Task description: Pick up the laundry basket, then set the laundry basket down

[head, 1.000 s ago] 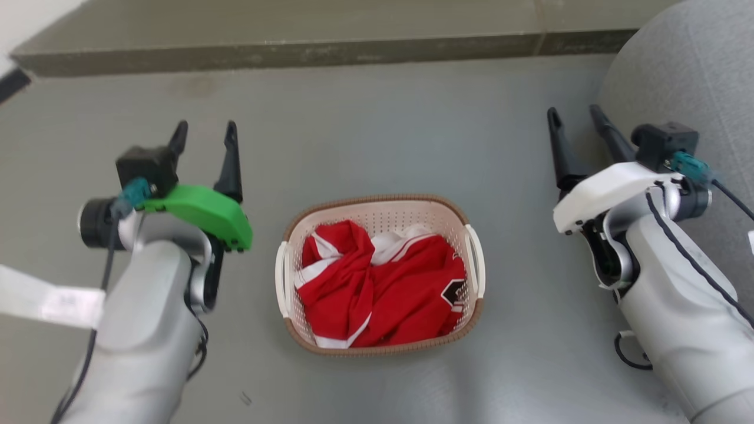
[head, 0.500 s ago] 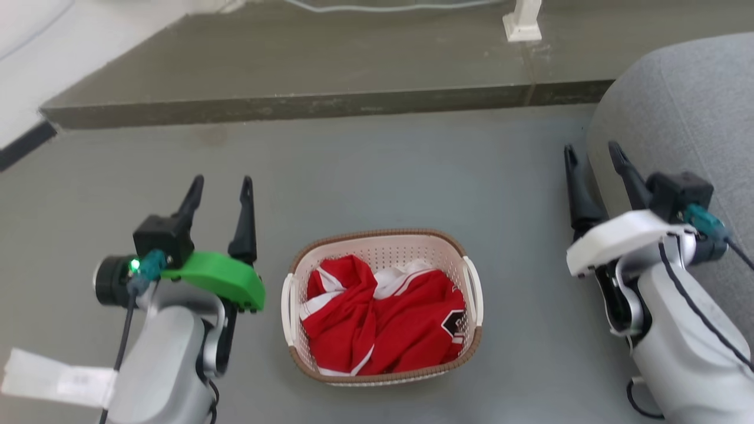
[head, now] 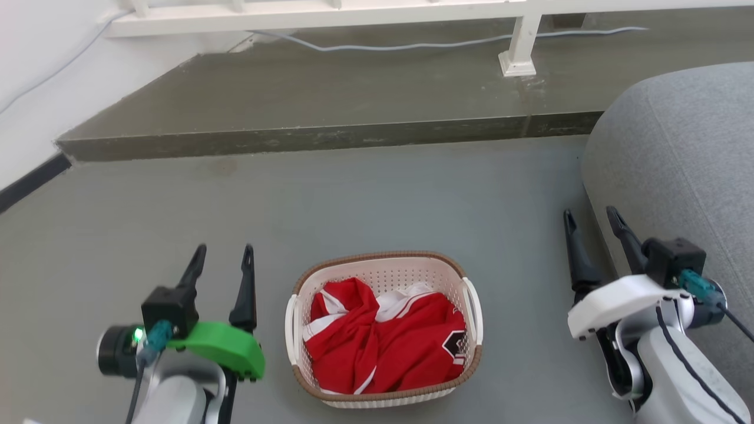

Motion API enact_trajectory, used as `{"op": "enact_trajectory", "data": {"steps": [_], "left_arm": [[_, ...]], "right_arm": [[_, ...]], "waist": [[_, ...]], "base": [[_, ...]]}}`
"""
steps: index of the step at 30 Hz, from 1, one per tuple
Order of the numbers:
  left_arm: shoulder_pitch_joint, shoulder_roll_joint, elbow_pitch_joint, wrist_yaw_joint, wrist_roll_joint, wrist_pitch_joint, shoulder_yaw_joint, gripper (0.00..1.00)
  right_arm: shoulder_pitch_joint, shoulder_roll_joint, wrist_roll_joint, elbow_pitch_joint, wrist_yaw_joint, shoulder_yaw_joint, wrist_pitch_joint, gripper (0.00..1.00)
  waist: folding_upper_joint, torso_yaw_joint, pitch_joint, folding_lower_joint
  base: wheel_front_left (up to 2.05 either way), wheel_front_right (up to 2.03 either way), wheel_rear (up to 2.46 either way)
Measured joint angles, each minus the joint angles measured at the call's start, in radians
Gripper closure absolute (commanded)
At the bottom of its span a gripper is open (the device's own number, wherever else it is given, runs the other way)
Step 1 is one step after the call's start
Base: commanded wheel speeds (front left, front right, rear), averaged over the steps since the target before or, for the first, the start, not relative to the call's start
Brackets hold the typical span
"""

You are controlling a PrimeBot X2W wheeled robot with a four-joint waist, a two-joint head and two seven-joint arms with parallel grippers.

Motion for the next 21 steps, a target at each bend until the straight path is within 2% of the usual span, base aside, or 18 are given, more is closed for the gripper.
{"op": "enact_trajectory", "data": {"steps": [21], "left_arm": [[0.123,-0.003,-0.108,0.001,0.037,0.0,0.038,0.0]], "right_arm": [[0.11,0.007,-0.05,-0.111,-0.008,-0.024,0.0,0.0]], "waist": [[0.0,-0.004,-0.012,0.0]], "base": [[0.0,0.0,0.0]]}}
